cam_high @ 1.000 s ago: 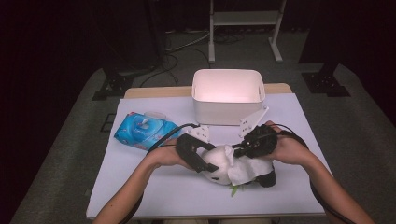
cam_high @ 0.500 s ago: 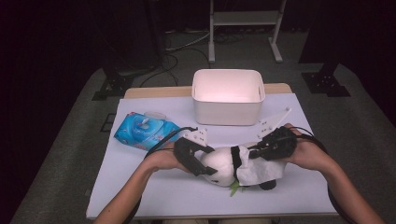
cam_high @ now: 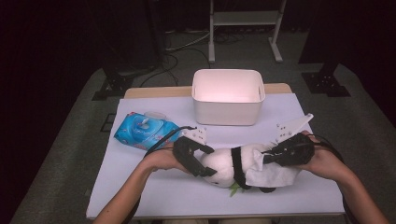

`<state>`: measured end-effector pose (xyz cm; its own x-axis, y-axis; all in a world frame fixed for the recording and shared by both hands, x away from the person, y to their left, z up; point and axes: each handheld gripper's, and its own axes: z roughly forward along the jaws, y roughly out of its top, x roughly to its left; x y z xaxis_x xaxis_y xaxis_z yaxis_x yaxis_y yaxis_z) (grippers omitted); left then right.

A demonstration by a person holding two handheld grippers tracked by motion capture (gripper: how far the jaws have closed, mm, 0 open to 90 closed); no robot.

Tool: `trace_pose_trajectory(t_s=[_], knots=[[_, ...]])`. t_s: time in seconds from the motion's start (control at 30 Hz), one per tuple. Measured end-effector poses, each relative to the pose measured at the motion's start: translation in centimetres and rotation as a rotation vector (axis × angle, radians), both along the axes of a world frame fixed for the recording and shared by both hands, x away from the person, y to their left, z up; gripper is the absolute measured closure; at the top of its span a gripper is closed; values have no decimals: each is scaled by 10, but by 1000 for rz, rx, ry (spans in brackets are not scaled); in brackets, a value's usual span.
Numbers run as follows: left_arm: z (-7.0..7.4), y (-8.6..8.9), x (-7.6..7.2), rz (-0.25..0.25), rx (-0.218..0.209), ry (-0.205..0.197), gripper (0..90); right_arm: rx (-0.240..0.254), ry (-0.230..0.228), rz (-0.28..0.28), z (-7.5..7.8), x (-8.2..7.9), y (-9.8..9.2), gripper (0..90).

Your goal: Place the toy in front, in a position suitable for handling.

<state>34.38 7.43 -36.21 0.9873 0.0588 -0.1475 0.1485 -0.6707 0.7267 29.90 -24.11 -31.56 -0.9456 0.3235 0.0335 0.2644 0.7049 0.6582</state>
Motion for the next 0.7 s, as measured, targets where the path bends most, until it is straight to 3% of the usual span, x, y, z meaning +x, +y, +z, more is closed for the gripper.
trace_pose_trajectory(t_s=[0.13,0.3,0.5,0.7], knots=[[-1,-4,4,46,2,34,96,0,7,8,-1,-2,0,832],[-7,-11,7,32,18,69,93,-12,-9,15,1,-5,3,831],[-9,-10,1,6,13,18,233,-35,-31,37,6,-2,14,833],[-9,-12,-5,2,17,-8,244,-28,-36,68,9,3,34,833]])
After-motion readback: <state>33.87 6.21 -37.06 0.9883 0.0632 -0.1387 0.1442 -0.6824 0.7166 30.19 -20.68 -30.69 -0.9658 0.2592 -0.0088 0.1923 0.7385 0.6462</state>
